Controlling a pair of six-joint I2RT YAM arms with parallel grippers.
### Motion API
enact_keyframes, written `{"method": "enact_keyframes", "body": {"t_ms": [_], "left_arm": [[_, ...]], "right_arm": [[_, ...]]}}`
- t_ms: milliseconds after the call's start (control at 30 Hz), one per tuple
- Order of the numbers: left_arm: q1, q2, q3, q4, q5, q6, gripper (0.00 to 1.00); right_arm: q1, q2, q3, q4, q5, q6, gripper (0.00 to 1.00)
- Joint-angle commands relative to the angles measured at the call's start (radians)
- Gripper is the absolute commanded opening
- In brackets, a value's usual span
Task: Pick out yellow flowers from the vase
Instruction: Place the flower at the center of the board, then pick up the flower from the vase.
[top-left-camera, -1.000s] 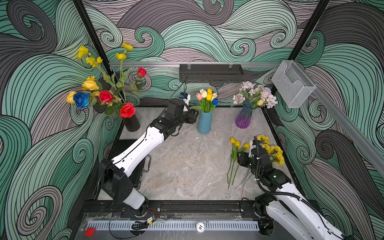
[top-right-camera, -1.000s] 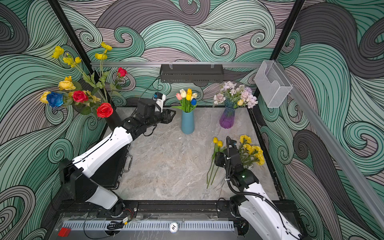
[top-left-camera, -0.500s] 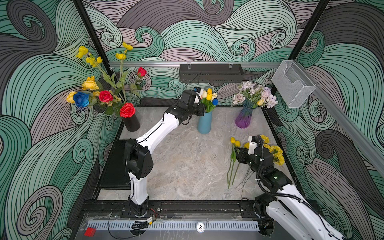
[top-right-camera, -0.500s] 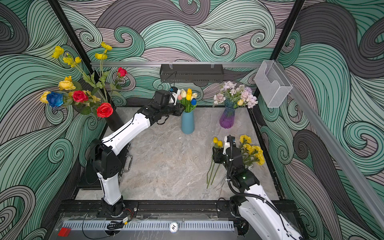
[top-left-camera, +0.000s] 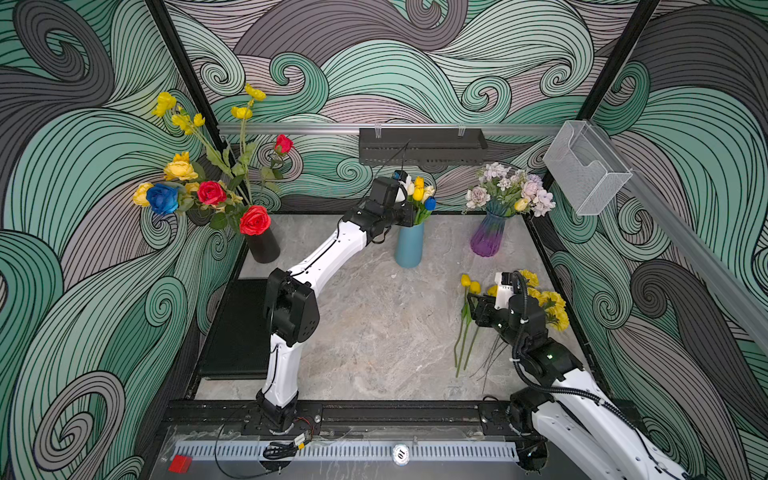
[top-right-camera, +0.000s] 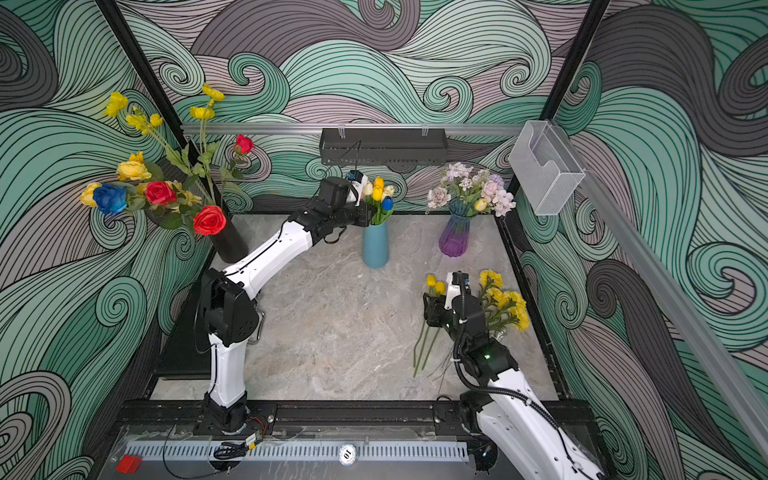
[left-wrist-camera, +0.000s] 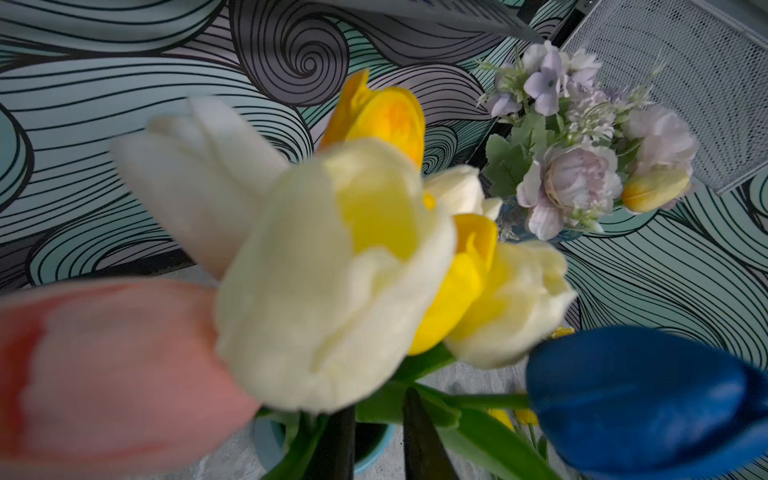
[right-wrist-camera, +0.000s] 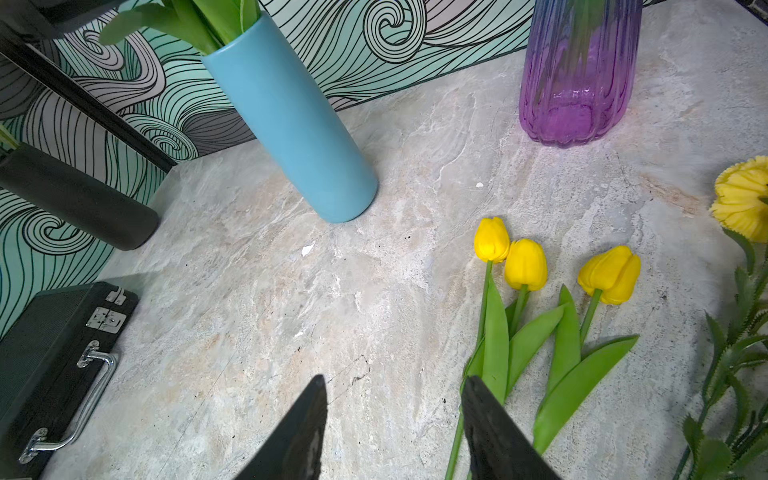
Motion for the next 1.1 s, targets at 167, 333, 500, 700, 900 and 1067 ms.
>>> {"method": "enact_keyframes", "body": {"t_ms": [167, 333, 500, 700, 900, 1067], "left_arm": [[-0.001, 0.057, 0.107, -0.023, -0.035, 0.015, 0.18], [-0.009, 0.066, 0.126, -0.033, -0.032, 0.020, 0.14], [-0.015, 0.075, 0.135, -0.028, -0.022, 0.024, 0.14], [-0.018, 0.097, 0.145, -0.007, -0.029, 0.031, 0.17], [-0.019, 0.121, 0.180, -0.013, -0.033, 0.032, 0.23], [-0.022, 0.125, 0.180, -0.010, -0.046, 0.040, 0.19]], "right_arm": [[-0.005, 0.010, -0.007, 0.030, -0.009, -0.013, 0.53], [-0.005, 0.019, -0.010, 0.037, -0.012, -0.011, 0.53], [-0.005, 0.028, -0.010, 0.044, -0.013, -0.011, 0.54], [-0.005, 0.025, -0.003, 0.042, -0.014, -0.016, 0.54], [-0.005, 0.024, -0.004, 0.043, -0.011, -0.012, 0.55], [-0.004, 0.022, -0.008, 0.046, -0.014, -0.009, 0.56]]}}
